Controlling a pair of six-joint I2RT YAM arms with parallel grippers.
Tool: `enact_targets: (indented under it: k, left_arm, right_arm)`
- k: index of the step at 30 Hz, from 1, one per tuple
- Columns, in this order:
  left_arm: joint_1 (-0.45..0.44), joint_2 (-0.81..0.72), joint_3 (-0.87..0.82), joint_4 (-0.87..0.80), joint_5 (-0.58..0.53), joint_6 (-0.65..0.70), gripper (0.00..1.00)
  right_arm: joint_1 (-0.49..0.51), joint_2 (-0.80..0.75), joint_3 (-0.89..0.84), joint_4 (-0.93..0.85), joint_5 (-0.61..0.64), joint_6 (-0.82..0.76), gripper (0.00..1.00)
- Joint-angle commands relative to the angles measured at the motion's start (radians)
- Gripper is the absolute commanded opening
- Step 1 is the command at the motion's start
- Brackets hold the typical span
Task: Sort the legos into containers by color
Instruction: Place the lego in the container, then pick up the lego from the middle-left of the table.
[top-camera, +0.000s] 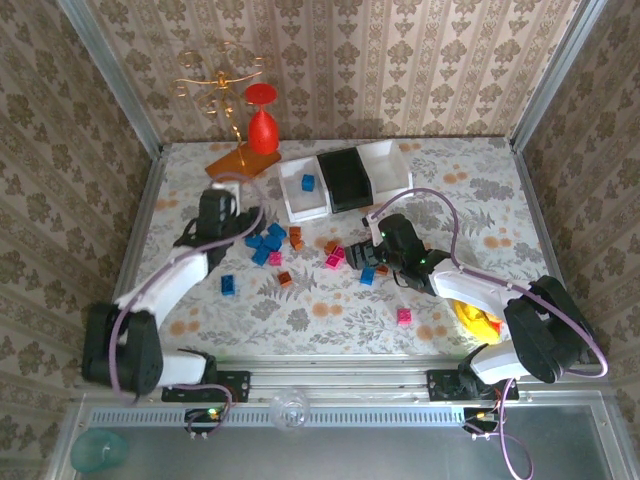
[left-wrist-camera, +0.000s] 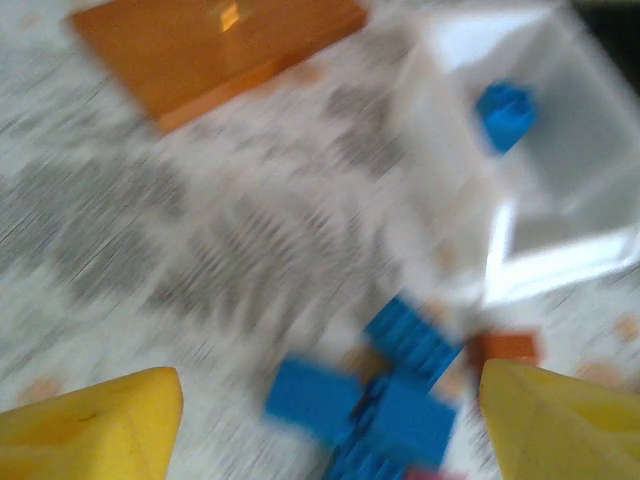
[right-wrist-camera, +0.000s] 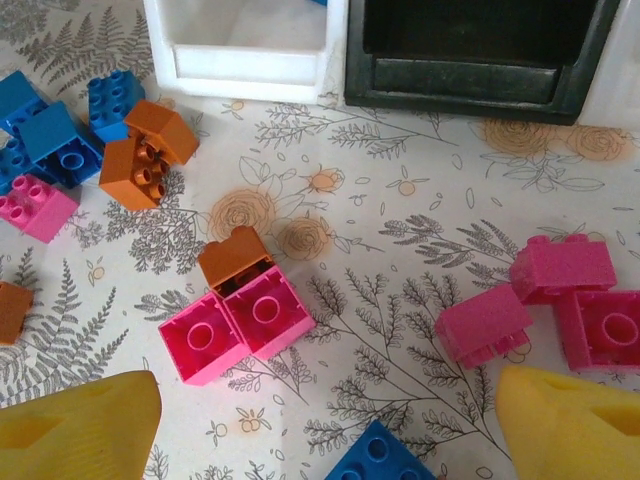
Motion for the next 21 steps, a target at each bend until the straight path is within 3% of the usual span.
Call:
enact_targets:
  k: [1,5,12,15,21]
  left_arm:
    - [0.001,-0.109,-0.114,-0.203,-0.138,-0.049,0.82]
    - [0.036,-0.093,-0.165,-0.278,-0.098,-0.133,0.84]
    - [0.045,0.054,-0.141,-0.321,-0.039,-0.170,0.83]
    - [0.045,0.115,-0.121,-0.325,-0.004,-0.160,0.74]
    - [0.026,0.125,-0.124,-0.311,-0.009,-0.157,0.46]
  right_arm:
    - [-0.004,-0.012,-0.015,0.037,-0.108,-0.021,0.88]
    - [0.011,-0.008,-0.069,0.174,-0.350,-0.054,0.88]
    - [0.033,-0.014,-0.119,0.257,-0.374,-0.038,0.88]
    - [0.032,-0.017,-0.124,0.255,-0.353,-0.039,0.89]
    - [0.032,-0.017,-0.128,0.252,-0.331,-0.040,0.89]
